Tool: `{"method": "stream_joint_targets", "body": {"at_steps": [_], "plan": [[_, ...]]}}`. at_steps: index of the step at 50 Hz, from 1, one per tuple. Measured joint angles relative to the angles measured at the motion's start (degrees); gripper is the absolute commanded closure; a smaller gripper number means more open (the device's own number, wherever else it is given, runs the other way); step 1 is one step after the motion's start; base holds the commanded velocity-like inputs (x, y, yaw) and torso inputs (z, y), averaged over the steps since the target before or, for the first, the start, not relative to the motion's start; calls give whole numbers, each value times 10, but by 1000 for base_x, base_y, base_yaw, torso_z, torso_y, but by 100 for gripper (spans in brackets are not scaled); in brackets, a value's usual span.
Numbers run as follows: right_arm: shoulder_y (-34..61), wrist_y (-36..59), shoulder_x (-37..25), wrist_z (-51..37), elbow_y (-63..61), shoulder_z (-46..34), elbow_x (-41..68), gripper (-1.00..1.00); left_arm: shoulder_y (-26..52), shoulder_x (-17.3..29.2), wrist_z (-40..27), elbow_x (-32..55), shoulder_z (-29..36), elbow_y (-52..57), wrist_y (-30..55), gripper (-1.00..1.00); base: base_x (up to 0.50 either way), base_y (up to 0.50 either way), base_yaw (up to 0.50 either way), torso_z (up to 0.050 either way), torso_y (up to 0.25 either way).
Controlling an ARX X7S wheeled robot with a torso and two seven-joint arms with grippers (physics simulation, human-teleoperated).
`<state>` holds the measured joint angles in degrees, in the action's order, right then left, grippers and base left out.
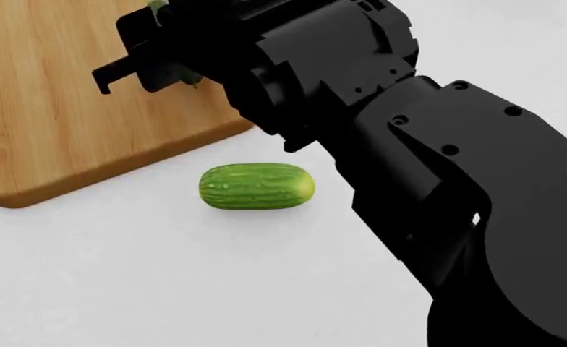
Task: Clear the non-vegetable object off the cutting board and place the vegetables onto it.
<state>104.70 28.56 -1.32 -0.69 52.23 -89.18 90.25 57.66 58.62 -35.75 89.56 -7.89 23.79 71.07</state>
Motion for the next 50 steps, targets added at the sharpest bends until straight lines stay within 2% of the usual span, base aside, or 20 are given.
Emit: {"method": "stream_joint_targets", "body": {"at_steps": [7,8,32,39,50], "plan": [[-5,-8,2,1,6,-2,3,100,-3,4,-1,3,-3,0,-2,-100,0,0,0,0,0],[-6,-8,2,1,6,-2,4,-100,-4,4,-1,3,-3,0,-2,-100,0,0,0,0,0],[35,5,-6,1,-10,-19,-6,-100,-2,11,-1,4,-1,-2,-8,-100,0,0,0,0,0],[63,29,-45,-24,-81,-17,0,-100,3,13,-4,9,2,0,-8,-100,0,0,0,0,0],[98,66,-138,-88,-240,-10,18,-100,22,10,-12,15,17,0,-7,-100,0,0,0,0,0]]}}
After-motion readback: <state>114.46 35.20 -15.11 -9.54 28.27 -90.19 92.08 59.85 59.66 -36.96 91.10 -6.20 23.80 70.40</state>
